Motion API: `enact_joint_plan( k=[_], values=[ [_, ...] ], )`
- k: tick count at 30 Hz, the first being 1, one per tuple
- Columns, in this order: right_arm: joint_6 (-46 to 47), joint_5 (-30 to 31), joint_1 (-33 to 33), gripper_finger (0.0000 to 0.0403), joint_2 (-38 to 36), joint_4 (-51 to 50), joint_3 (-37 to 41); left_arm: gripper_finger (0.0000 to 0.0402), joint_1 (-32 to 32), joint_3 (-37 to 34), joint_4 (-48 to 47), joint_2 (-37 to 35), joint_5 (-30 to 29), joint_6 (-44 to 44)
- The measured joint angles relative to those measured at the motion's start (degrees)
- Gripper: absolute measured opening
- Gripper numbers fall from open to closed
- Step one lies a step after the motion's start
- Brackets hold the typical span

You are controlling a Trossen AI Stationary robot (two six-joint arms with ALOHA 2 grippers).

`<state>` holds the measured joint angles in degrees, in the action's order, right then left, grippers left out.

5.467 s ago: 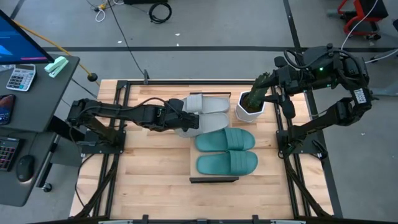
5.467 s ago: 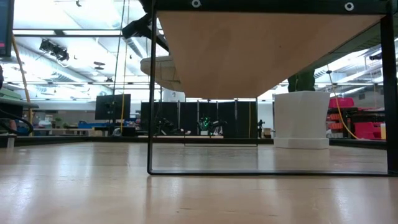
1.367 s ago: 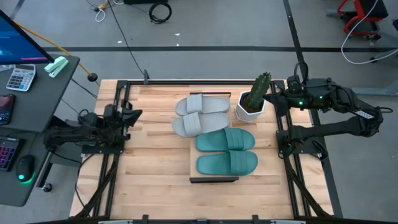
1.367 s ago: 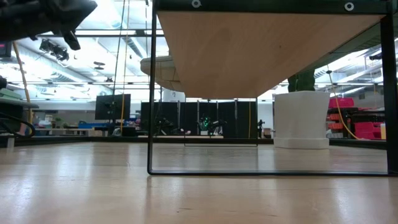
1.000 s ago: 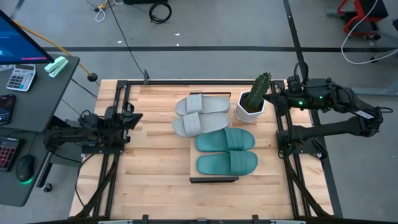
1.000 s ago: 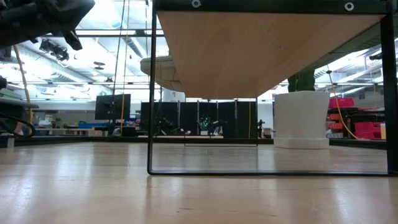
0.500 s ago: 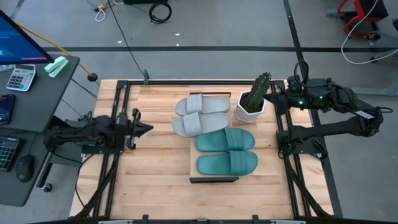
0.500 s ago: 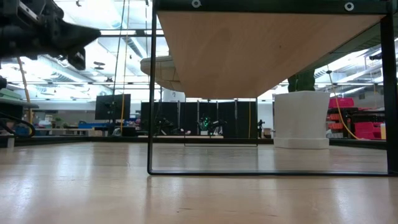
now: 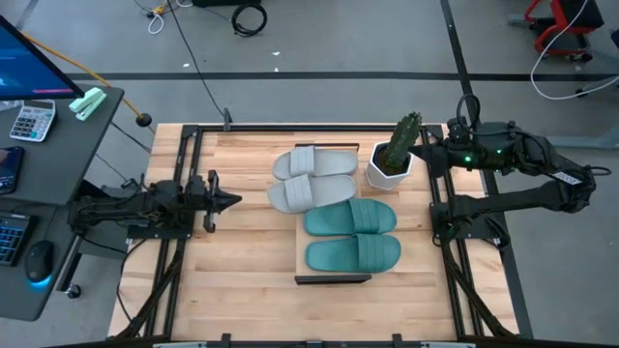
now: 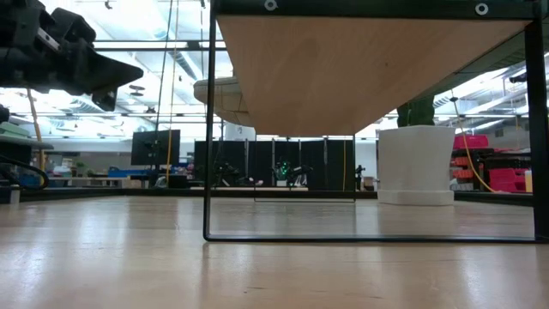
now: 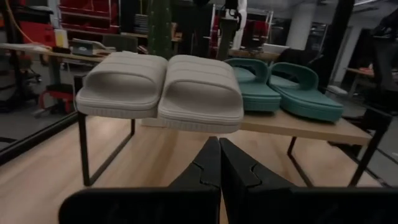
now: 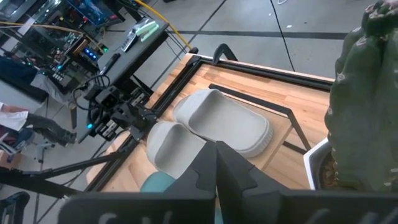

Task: Pick and place slides into the shelf
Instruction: Return to Home Position

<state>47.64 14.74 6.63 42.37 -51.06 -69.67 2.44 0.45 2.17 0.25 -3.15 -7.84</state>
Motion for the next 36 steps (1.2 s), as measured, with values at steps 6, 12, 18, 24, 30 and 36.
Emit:
enact_joint_plan(
  k=[6, 12, 18, 24, 30, 36],
  values=[
    [-1.1, 0.0, 0.0, 0.0006, -0.1, 0.0, 0.0, 0.0001, 0.0, 0.0, -0.7, 0.1, -0.4, 0.3],
    [-4.5, 0.7, 0.0, 0.0003, -1.7, 0.0, 0.0, 0.0012, 0.0, 0.0, -0.9, 0.1, -0.4, -1.7],
    [-8.9, 1.8, 0.0, 0.0002, -5.9, -0.9, 0.0, 0.0011, 0.0, 0.0, -0.5, 0.1, -0.5, -5.1],
    [-15.0, 2.4, 0.0, 0.0002, -11.2, -0.8, 0.0, 0.0011, 0.0, 0.0, 0.8, 0.1, -1.2, -5.0],
    [-20.4, 2.8, 0.0, 0.0002, -17.9, -0.5, 2.4, 0.0025, 0.0, 0.0, 1.4, 0.1, -1.1, -5.0],
    [-22.2, 2.8, 0.0, 0.0002, -29.4, 2.7, 10.8, 0.0032, 0.0, 0.0, 1.7, 0.1, -0.9, -5.0]
  ],
)
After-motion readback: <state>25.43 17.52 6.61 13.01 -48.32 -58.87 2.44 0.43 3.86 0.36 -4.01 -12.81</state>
